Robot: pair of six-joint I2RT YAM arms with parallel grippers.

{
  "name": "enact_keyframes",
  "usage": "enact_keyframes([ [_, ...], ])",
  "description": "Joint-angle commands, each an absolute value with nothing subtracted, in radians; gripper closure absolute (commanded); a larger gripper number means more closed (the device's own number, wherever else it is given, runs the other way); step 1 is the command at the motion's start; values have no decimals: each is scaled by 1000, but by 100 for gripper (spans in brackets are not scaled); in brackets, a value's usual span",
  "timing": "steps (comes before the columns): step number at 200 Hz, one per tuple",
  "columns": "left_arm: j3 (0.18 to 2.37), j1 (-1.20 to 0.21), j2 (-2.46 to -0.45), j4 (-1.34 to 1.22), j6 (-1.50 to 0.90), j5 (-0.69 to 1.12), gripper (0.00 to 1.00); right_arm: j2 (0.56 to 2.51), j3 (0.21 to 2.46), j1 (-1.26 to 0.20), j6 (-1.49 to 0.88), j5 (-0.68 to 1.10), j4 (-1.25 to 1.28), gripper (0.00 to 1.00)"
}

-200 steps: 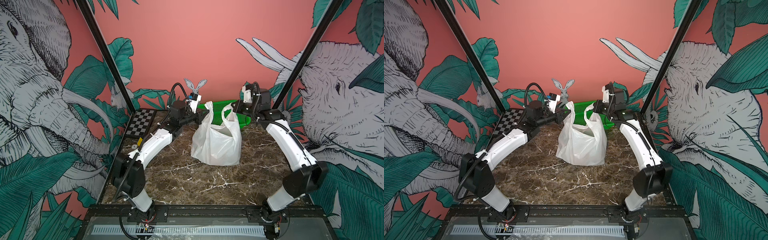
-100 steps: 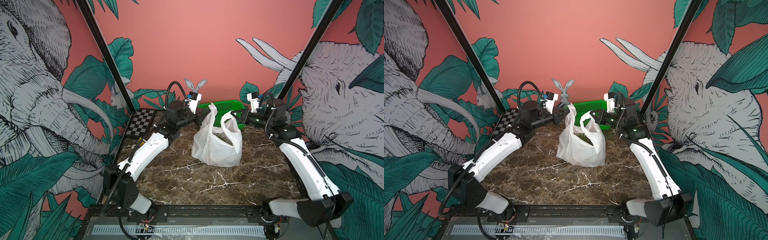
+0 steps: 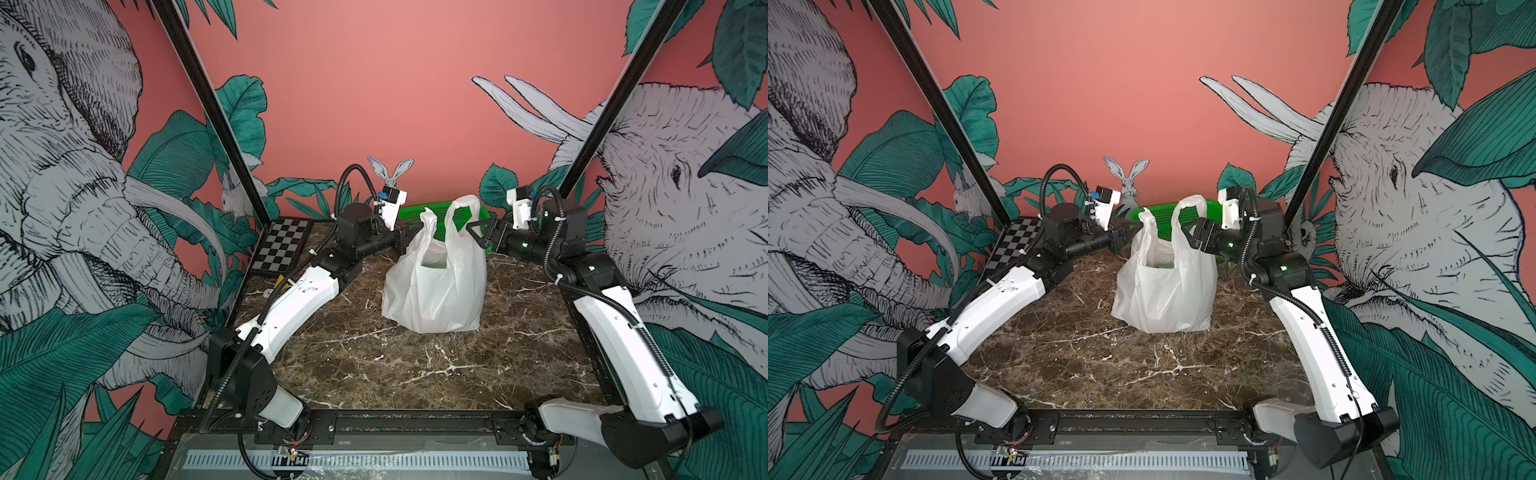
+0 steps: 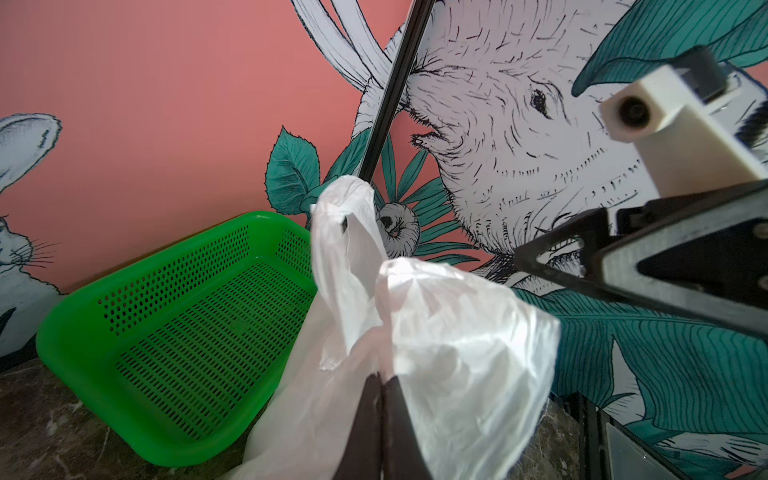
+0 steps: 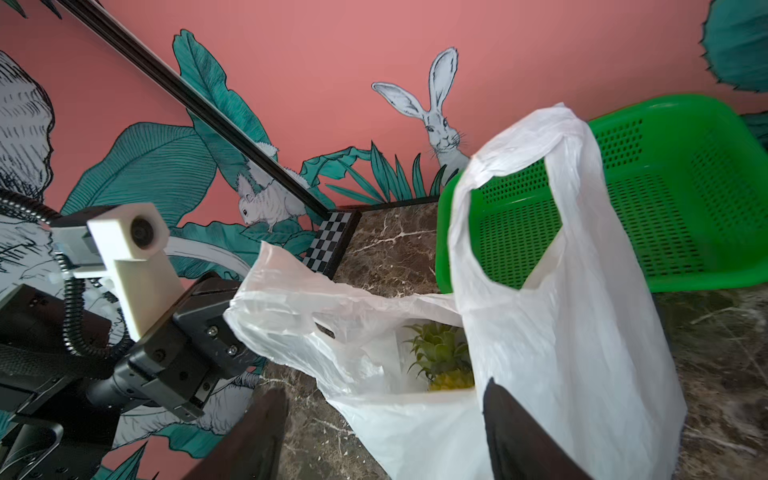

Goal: Place the pineapple into a plastic bag & tie a knot
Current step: Cross the plastic bag at the center of the board.

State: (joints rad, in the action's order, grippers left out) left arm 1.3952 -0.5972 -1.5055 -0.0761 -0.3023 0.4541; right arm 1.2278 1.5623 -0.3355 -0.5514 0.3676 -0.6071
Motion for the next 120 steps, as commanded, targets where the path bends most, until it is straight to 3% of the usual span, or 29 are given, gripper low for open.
enact_keyframes([
  [1,1398,-604,-1485,-93,-282,459,100,1213,1616,-396,-520,225,-733,27],
  [43,1398,-605,-1490,-95,-276,462,100,1316,1644,-432,-532,116,-707,27],
  [120,1396,-603,-1501,-112,-289,468,100,1669,1819,-430,-548,82,-583,27],
])
